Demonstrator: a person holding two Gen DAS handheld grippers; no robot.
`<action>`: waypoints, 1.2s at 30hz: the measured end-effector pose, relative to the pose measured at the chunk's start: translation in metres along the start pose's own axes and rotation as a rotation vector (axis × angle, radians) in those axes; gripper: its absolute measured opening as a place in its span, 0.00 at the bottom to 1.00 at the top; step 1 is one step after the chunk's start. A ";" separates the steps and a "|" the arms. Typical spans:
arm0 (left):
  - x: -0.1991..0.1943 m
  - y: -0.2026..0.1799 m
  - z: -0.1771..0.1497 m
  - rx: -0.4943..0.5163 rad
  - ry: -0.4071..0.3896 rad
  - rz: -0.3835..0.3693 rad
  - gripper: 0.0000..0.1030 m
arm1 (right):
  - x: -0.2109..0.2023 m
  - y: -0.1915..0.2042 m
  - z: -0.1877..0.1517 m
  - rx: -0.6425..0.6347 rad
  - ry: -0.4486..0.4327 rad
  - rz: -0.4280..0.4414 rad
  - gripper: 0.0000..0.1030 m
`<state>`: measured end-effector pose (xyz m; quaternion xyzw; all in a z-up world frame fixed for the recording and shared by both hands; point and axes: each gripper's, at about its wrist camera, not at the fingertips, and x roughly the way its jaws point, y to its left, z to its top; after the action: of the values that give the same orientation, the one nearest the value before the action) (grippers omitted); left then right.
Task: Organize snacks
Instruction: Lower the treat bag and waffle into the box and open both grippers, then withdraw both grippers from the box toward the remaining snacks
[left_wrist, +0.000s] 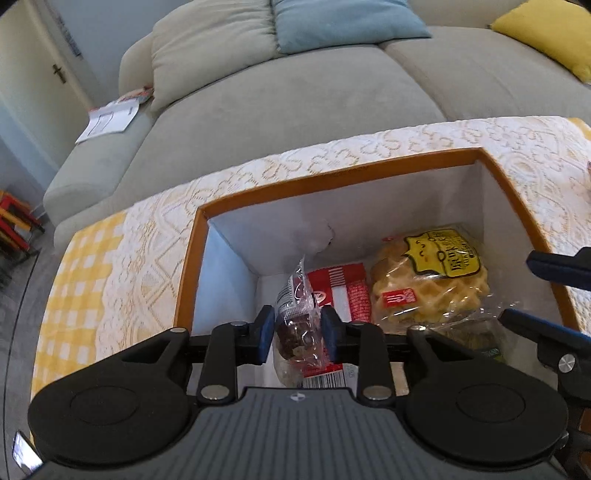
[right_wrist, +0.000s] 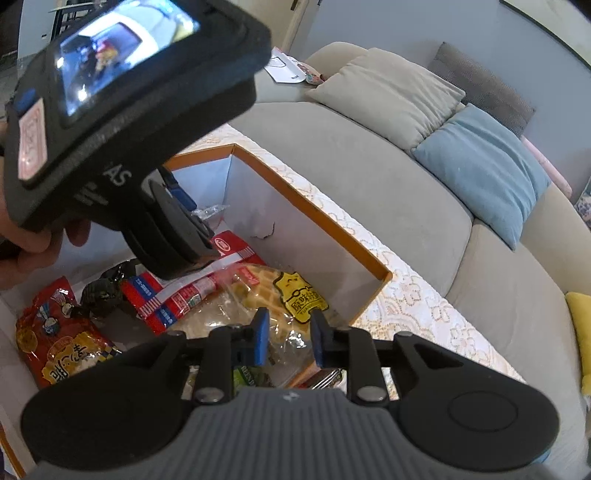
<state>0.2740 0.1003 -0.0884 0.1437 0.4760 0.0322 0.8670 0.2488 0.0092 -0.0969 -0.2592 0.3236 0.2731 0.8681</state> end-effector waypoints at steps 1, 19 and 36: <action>-0.002 0.000 0.000 0.004 0.000 0.002 0.44 | -0.002 0.000 -0.001 0.006 -0.004 0.005 0.21; -0.110 -0.010 -0.024 -0.044 -0.182 -0.140 0.63 | -0.078 -0.031 -0.030 0.282 -0.149 0.023 0.42; -0.163 -0.087 -0.055 0.001 -0.192 -0.311 0.63 | -0.151 -0.055 -0.156 0.687 -0.159 -0.103 0.44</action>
<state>0.1323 -0.0025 -0.0071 0.0713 0.4074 -0.1163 0.9030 0.1212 -0.1746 -0.0781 0.0542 0.3145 0.1235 0.9396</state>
